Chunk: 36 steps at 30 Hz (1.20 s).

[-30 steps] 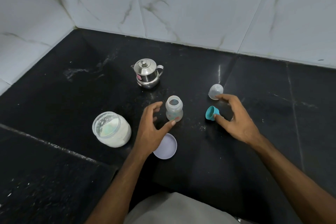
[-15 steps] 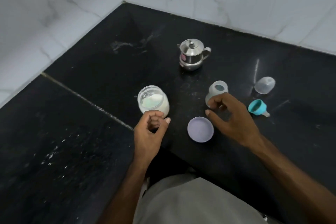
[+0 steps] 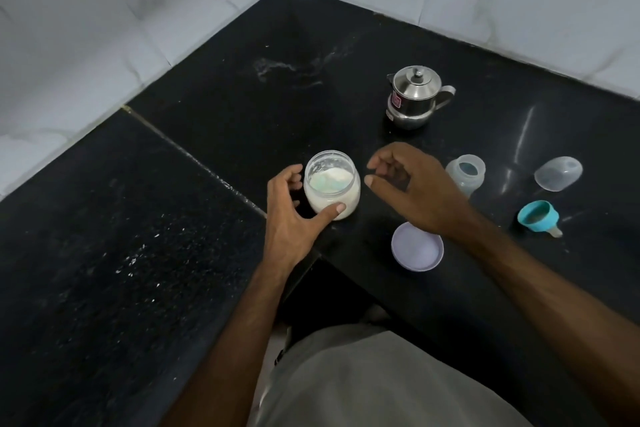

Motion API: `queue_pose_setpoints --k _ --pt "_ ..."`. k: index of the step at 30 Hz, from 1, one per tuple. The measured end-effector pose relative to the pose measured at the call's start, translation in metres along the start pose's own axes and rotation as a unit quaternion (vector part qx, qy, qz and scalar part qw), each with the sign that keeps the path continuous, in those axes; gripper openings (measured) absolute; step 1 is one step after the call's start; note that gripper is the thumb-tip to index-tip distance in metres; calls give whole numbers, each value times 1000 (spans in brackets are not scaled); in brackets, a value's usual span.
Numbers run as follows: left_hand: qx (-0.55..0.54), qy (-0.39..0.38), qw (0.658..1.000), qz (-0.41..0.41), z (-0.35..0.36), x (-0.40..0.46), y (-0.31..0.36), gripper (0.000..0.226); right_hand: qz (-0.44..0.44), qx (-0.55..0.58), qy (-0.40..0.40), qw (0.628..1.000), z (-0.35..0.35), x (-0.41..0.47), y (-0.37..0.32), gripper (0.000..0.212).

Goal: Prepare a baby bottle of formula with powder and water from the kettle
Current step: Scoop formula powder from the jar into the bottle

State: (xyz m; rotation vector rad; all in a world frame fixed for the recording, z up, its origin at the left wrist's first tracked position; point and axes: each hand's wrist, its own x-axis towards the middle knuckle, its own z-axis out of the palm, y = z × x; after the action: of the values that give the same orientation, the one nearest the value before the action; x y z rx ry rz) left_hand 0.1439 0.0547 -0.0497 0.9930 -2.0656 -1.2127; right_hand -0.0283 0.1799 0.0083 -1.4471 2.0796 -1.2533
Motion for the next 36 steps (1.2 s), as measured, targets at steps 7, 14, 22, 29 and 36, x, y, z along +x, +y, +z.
queue_pose_setpoints --k 7,14,22,29,36 --pt "-17 -82 996 38 3 16 4 82 -12 -88 -66 994 6 29 -17 11" --pt "-10 -72 994 83 10 9 9 86 37 -389 -224 893 10 40 -35 44" --pt "8 -61 993 103 15 -4 8 89 133 -350 -237 896 12 31 -38 37" --pt "-2 -51 995 88 13 -9 5 87 88 -326 -165 927 10 21 -51 28" --pt "-6 -44 997 70 11 -16 2 90 7 -323 -162 932 12 11 -52 29"
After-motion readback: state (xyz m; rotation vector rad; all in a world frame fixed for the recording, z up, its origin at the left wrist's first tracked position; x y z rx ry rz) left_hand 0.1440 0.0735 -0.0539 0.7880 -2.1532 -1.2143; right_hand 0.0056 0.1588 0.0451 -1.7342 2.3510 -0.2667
